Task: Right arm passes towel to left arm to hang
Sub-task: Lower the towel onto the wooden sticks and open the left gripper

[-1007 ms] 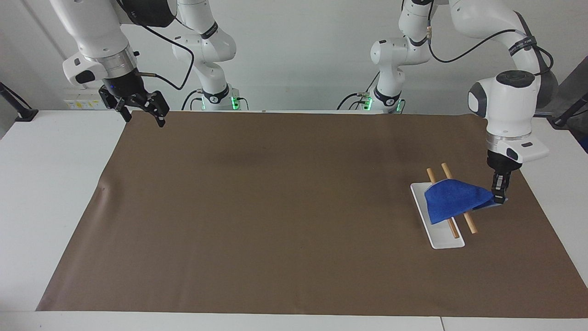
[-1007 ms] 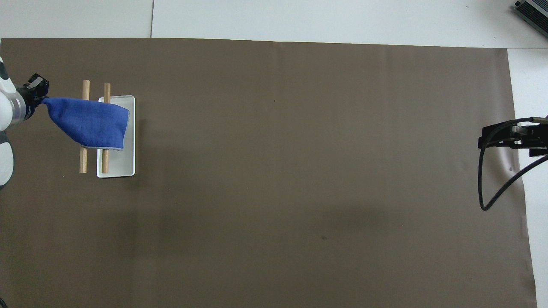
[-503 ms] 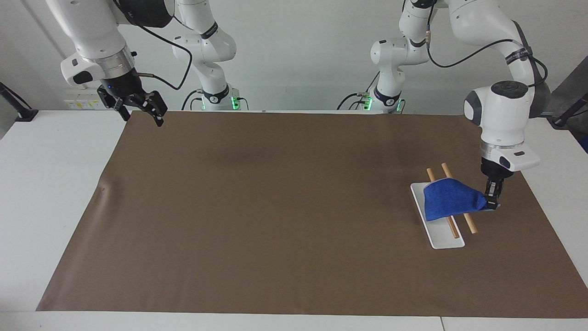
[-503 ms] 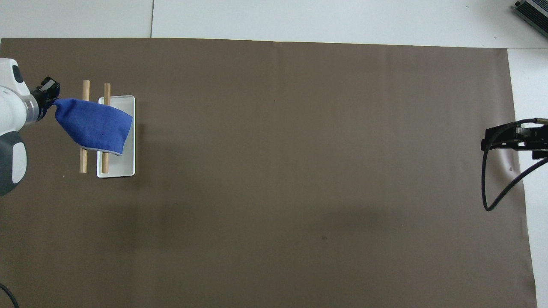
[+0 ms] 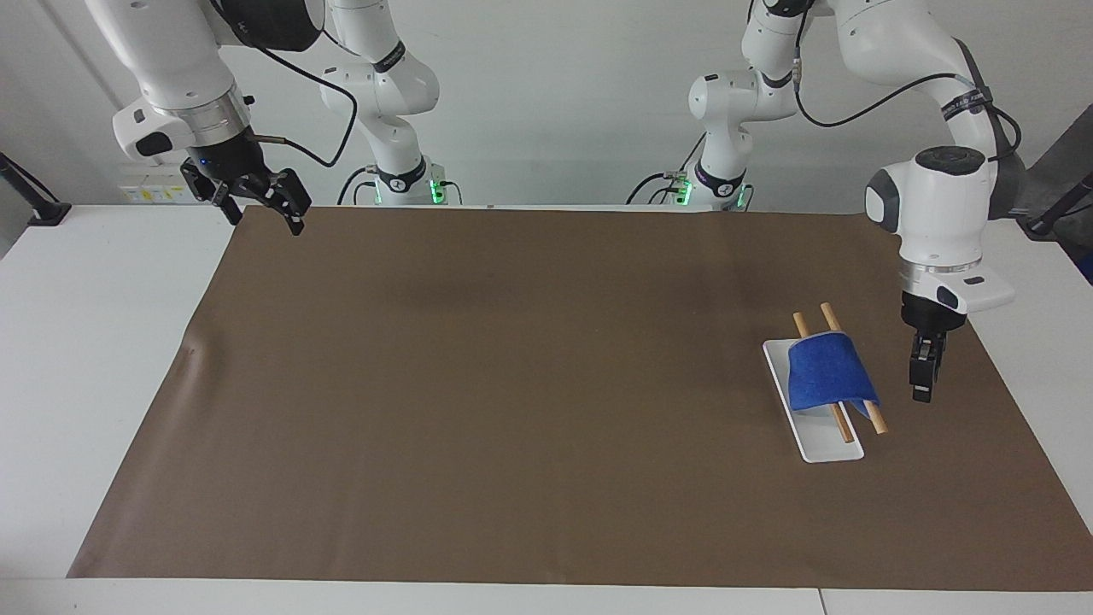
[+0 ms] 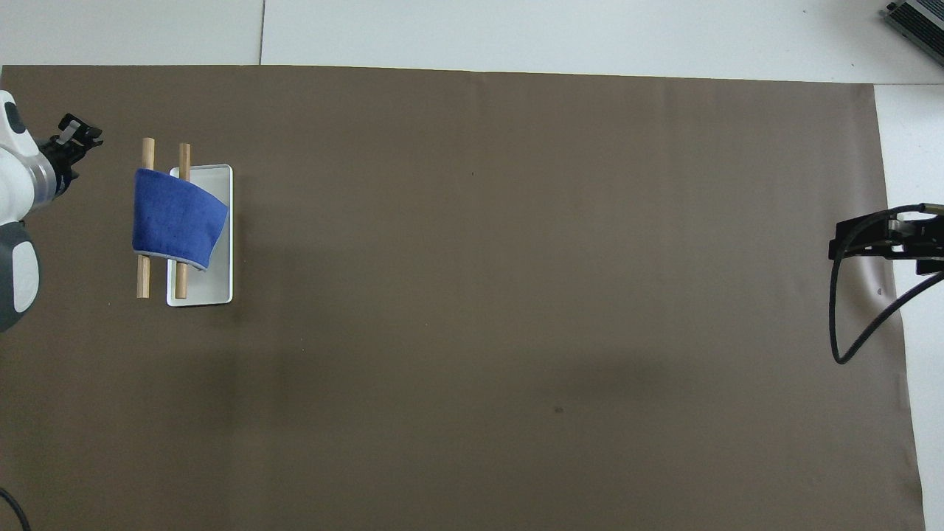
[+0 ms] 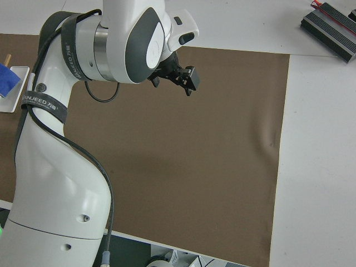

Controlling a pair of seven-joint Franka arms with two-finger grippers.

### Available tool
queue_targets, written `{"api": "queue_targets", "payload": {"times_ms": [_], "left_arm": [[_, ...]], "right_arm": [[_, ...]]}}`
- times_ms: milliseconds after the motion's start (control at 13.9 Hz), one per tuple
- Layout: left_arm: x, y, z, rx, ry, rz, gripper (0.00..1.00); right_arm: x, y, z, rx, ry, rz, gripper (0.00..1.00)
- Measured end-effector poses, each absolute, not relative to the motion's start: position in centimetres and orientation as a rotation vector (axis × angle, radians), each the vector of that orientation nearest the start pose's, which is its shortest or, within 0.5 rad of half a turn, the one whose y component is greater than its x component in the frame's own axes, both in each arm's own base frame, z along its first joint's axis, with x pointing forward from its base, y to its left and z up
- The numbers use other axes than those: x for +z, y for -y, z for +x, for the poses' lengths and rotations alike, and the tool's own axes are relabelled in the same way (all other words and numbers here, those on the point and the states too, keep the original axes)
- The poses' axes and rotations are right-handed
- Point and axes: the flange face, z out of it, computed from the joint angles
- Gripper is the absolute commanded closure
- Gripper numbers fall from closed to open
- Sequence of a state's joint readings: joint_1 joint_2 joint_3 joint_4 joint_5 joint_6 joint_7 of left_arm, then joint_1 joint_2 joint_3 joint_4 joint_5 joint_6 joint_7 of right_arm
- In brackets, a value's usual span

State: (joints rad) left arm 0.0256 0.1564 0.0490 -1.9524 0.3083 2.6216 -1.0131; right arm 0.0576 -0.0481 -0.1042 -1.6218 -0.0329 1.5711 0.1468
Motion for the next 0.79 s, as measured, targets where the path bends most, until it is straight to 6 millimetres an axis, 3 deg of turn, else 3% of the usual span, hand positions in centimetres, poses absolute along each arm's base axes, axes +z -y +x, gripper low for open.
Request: {"api": "queue_targets", "payload": {"times_ms": [144, 432, 575, 791], "left_arm": [[45.9, -4.3, 63.4, -0.859, 1.277, -2.762, 0.29], [48.0, -4.1, 64.7, -0.653, 1.221, -2.774, 0.31], [49.6, -3.0, 65.3, -0.541, 1.139, -2.812, 0.31], [51.4, 0.2, 65.5, -0.378, 0.967, -2.878, 0.31]], "right_arm": [[62.7, 3.0, 53.8, 0.002, -0.306, -3.155, 0.00], [62.7, 3.0, 53.8, 0.002, -0.306, -3.155, 0.00], [62.7, 3.0, 53.8, 0.002, -0.306, -3.155, 0.00], [62.7, 3.0, 53.8, 0.002, -0.306, -3.155, 0.00]]}}
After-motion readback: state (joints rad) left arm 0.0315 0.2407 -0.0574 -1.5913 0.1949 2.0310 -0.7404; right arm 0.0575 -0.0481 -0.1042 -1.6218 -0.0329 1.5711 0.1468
